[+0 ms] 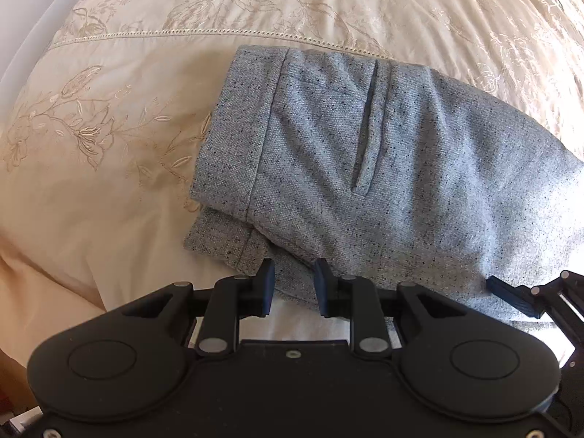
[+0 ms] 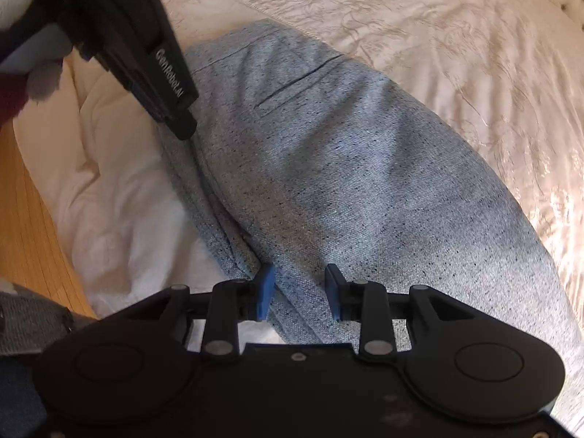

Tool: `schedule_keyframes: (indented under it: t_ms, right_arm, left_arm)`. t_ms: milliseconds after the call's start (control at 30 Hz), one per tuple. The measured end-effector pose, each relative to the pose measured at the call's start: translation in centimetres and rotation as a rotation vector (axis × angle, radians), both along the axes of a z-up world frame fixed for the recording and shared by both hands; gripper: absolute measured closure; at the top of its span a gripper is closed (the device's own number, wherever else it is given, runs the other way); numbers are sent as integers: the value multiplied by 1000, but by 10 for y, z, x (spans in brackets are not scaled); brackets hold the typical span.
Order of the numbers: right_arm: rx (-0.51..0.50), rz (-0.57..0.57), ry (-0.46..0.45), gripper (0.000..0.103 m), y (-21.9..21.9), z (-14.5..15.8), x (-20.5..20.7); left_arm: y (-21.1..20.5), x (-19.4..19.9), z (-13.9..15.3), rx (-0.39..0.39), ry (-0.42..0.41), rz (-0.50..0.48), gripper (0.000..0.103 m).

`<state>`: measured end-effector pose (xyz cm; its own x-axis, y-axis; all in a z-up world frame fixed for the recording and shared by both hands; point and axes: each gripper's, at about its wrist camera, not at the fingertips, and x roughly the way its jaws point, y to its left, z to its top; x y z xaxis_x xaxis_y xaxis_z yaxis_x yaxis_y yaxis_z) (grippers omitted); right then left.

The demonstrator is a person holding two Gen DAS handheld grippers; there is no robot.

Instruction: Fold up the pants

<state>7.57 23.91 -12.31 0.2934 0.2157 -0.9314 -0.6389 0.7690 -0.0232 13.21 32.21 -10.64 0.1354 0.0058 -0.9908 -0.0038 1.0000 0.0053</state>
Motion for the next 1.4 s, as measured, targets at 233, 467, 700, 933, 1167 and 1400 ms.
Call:
schedule_keyframes:
  t_ms: [233, 467, 700, 933, 1167, 1400]
  right_arm:
    - [-46, 92, -92, 87, 11, -5, 1]
    - [199, -186, 52, 94, -31, 37, 34]
    - [184, -119, 148, 93, -24, 23, 20]
    - [100, -74, 154, 93, -5, -5, 23]
    - [178, -164, 190, 92, -30, 8, 35]
    - [274, -397, 107, 81, -106, 58, 61]
  left_arm:
    - [31, 3, 6, -1, -22, 42, 70]
    - [54, 21, 19, 0, -59, 68, 70]
    - [45, 39, 44, -25, -140, 55, 69]
    - [-10, 56, 24, -60, -129, -78, 62]
    - [-25, 32, -47, 35, 76, -193, 59]
    - [-24, 31, -24, 22, 68, -148, 65]
